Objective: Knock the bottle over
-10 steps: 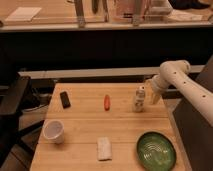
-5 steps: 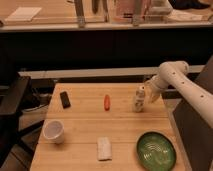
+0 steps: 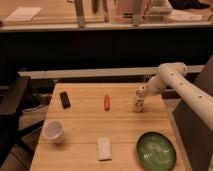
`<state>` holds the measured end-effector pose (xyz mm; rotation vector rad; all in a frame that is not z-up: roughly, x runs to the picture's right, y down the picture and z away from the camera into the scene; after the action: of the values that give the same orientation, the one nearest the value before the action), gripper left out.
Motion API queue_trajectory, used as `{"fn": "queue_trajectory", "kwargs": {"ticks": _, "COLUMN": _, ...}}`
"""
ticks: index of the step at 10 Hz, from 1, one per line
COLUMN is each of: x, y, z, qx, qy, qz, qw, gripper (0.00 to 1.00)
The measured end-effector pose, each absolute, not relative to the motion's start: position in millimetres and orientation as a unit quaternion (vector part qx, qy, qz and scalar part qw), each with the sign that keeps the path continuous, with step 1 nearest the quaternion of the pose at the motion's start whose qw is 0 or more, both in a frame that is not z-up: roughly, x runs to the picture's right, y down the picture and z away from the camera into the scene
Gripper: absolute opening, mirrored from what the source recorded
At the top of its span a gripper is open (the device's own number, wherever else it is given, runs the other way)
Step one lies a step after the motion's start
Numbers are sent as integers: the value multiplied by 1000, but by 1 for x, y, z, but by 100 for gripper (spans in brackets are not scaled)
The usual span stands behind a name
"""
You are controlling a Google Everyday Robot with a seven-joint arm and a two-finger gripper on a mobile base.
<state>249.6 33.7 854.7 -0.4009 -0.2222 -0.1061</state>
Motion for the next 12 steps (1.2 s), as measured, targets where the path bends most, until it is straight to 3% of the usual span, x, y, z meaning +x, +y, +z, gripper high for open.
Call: {"fn": "queue_trajectory", "kwargs": {"ticks": 12, "x": 168, "y": 44, "z": 832, "qx": -188, "qy": -144, "qz": -126, "qw": 963, "gripper": 1}}
